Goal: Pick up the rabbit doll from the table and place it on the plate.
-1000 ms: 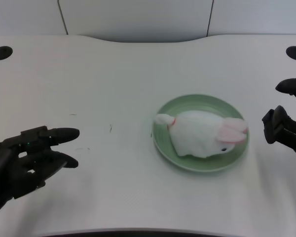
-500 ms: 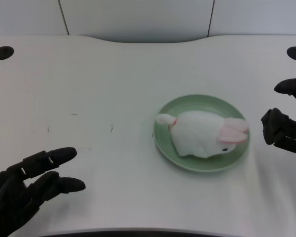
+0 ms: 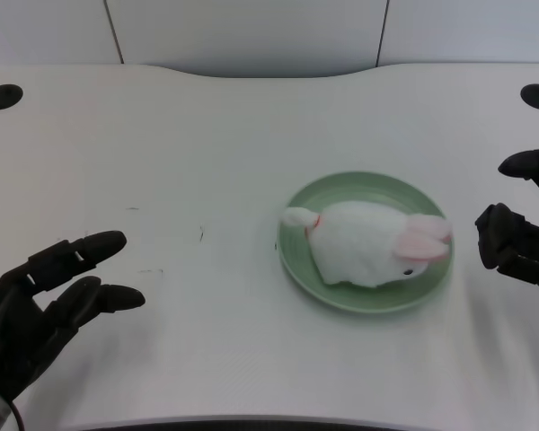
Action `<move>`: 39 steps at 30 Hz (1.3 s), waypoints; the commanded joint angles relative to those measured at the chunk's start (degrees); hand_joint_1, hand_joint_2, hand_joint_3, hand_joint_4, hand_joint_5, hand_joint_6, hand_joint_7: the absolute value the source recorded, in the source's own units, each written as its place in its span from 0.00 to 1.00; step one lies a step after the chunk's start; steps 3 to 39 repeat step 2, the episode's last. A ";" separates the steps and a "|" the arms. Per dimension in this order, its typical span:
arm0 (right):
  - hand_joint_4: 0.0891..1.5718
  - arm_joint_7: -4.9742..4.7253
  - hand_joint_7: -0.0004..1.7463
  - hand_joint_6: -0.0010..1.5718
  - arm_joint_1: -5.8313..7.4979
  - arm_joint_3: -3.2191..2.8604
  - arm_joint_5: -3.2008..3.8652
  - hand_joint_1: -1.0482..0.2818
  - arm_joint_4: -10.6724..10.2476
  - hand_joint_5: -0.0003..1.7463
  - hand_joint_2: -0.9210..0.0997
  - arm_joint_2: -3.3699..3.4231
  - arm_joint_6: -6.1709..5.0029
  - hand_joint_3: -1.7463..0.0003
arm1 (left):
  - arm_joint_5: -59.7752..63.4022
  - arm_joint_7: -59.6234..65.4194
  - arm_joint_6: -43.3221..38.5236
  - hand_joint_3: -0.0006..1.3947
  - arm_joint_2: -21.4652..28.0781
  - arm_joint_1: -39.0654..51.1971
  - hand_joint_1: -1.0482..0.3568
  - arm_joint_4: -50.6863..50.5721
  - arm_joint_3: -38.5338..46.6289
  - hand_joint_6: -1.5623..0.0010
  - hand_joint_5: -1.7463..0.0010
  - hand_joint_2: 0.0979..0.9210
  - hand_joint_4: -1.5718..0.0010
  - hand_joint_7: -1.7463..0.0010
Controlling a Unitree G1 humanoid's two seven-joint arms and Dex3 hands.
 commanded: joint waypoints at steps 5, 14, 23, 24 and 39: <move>0.76 0.49 1.00 0.61 -0.09 -0.46 -0.60 0.71 0.90 1.00 0.72 -1.29 -1.98 0.09 | 1.30 0.92 -2.44 0.14 -0.26 -0.43 0.26 1.37 0.95 0.50 0.38 1.00 0.64 0.92; 0.76 0.49 1.00 0.61 -0.09 -0.46 -0.60 0.71 0.90 1.00 0.72 -1.29 -1.98 0.09 | 1.30 0.92 -2.44 0.14 -0.26 -0.43 0.26 1.37 0.95 0.50 0.38 1.00 0.64 0.92; 0.76 0.49 1.00 0.61 -0.09 -0.46 -0.60 0.71 0.90 1.00 0.72 -1.29 -1.98 0.09 | 1.30 0.92 -2.44 0.14 -0.26 -0.43 0.26 1.37 0.95 0.50 0.38 1.00 0.64 0.92; 0.76 0.49 1.00 0.61 -0.09 -0.46 -0.60 0.71 0.90 1.00 0.72 -1.29 -1.98 0.09 | 1.30 0.92 -2.44 0.14 -0.26 -0.43 0.26 1.37 0.95 0.50 0.38 1.00 0.64 0.92; 0.76 0.49 1.00 0.61 -0.09 -0.46 -0.60 0.71 0.90 1.00 0.72 -1.29 -1.98 0.09 | 1.30 0.92 -2.44 0.14 -0.26 -0.43 0.26 1.37 0.95 0.50 0.38 1.00 0.64 0.92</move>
